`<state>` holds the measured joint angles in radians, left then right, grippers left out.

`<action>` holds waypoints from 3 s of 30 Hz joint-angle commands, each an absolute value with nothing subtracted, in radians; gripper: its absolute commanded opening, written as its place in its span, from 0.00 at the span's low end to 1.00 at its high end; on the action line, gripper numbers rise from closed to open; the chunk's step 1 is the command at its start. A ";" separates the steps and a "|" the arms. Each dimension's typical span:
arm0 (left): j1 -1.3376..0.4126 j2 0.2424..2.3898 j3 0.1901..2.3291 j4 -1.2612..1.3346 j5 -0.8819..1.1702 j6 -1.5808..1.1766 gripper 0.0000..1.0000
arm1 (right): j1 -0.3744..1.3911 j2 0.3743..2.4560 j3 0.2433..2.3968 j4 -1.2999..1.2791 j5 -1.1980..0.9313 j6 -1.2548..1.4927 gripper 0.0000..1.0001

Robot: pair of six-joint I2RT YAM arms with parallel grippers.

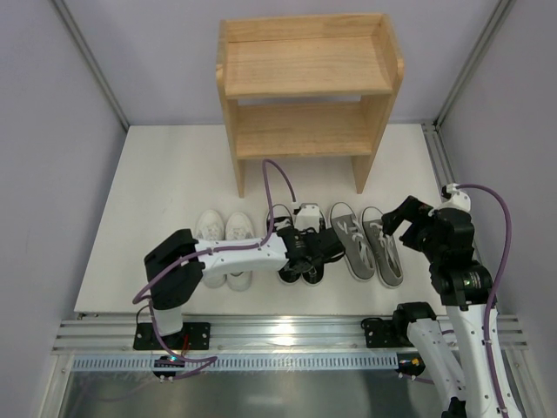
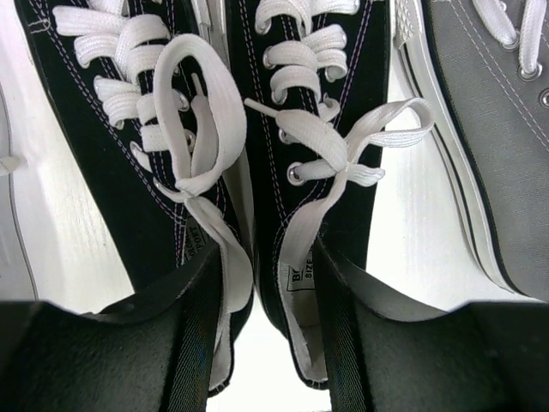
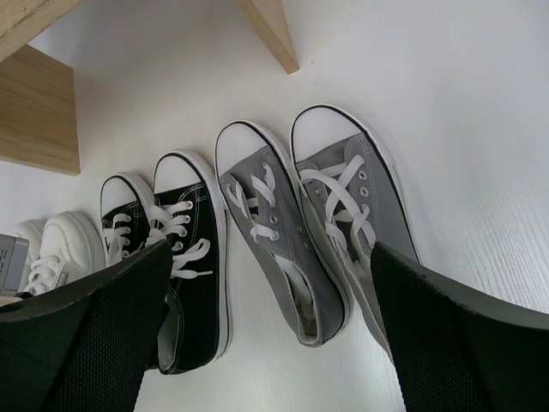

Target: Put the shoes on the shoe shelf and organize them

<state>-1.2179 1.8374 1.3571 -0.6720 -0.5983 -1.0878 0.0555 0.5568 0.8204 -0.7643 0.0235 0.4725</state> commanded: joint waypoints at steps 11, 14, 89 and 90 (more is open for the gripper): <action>-1.236 1.934 1.407 -0.781 -0.684 -1.233 0.50 | 0.054 0.560 0.802 -0.738 0.025 0.459 0.97; -1.236 1.945 1.407 -0.767 -0.699 -1.233 0.51 | 0.054 0.561 0.799 -0.739 0.025 0.456 0.97; -1.040 1.793 1.867 -0.288 -0.936 -0.244 0.00 | 0.054 0.572 0.767 -0.733 -0.023 0.463 0.97; -1.034 1.810 1.887 -0.282 -0.937 -0.238 0.00 | 0.054 0.571 0.765 -0.735 -0.025 0.463 0.97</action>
